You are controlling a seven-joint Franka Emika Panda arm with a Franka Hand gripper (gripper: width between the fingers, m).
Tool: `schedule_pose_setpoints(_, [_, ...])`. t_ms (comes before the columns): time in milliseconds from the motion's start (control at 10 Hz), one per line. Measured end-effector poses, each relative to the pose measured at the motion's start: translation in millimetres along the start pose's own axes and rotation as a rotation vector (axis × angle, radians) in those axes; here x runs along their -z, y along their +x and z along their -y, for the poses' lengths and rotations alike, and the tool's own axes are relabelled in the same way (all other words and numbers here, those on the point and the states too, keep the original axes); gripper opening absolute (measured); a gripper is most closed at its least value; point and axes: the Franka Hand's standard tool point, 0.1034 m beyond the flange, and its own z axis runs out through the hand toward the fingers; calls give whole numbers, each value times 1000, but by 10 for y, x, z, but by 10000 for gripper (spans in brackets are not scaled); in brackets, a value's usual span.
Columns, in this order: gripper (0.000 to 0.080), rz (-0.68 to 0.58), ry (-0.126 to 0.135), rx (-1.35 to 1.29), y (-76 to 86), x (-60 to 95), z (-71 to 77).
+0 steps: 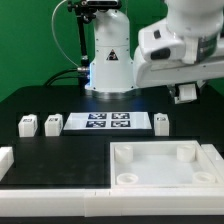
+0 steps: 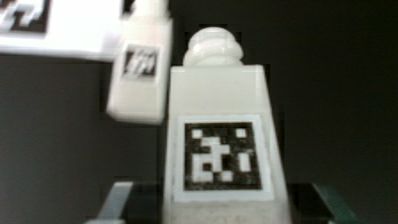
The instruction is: Assemble one leg
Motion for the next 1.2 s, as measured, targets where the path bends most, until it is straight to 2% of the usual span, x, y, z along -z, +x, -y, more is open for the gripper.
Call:
schedule_pose_setpoints(100, [291,-125,-22,18,206,341,-68])
schedule_pose_setpoints(200, [291,-235,-38,31,329,533,-64])
schedule_pose_setpoints(300, [291,-298,-37,33,394,586,-44])
schedule_pose_setpoints(400, [291,-435,-43,33,464,607,-62])
schedule_pose_setpoints(600, [291,-666,-54,39,454,590,-94])
schedule_pose_setpoints(700, [291,-753,-66,68,547,637,-135])
schedule_pose_setpoints(900, [291,-971,-102,111,1000,878,-341])
schedule_pose_setpoints(1000, [291,-1080,-103,111,1149,972,-332])
schedule_pose_setpoints(1100, [292,-1122,-111,115,1117,894,-353])
schedule_pose_setpoints(1200, [292,-1062,-108,116,1092,796,-353])
